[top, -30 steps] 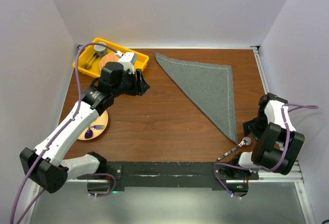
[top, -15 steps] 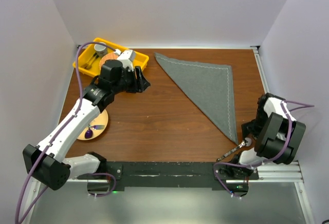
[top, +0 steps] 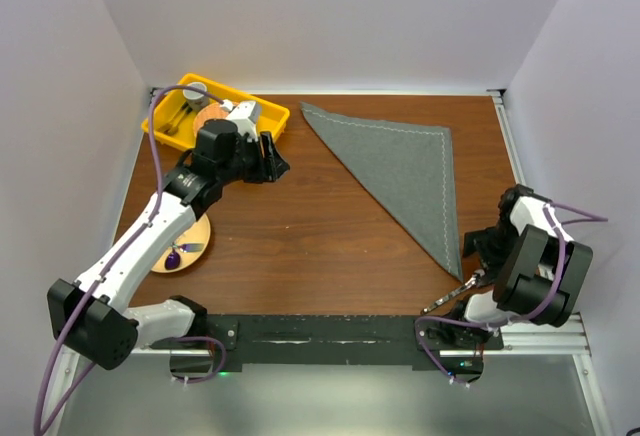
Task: Fold the napkin, place the utensils inside, and roll it up
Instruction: Grab a utensil with the right arm
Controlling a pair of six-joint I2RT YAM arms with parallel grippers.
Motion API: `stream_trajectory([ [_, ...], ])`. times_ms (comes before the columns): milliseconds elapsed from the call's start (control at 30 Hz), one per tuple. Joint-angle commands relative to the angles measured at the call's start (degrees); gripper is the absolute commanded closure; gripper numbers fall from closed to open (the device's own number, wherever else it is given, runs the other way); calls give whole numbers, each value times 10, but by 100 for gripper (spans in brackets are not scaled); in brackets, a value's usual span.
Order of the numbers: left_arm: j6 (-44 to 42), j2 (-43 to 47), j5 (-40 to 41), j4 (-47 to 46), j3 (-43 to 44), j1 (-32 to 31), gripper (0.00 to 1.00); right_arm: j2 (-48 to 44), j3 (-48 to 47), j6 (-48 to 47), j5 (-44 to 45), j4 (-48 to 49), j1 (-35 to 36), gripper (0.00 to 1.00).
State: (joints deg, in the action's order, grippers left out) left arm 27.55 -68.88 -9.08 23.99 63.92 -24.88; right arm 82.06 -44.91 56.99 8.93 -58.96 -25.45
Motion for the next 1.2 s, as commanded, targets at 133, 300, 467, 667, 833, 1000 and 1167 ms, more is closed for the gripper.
stream_trajectory([
  [133, 6, 6, -15, -30, -19, 11, 47, 49, -23, -2, -47, 92, 1, 2],
  [300, 1, 5, -37, -55, -34, 11, 47, 25, -90, -53, -10, 47, 1, 2],
  [467, -2, 9, -57, -75, -63, 11, 46, 14, -95, -85, -70, 107, -1, 2],
  [667, -7, 15, -55, -78, -79, 12, 46, 21, -153, -133, -2, 10, -2, 2],
  [833, -21, 3, -54, -72, -65, 12, 46, -12, -102, -137, 65, -42, -3, 2],
  [1000, -31, -8, -51, -50, -46, 12, 47, -16, -58, -123, 37, -3, -3, 2],
  [1167, -32, -14, -55, -47, -44, 16, 47, 5, -30, -117, 5, 45, -4, 2],
])
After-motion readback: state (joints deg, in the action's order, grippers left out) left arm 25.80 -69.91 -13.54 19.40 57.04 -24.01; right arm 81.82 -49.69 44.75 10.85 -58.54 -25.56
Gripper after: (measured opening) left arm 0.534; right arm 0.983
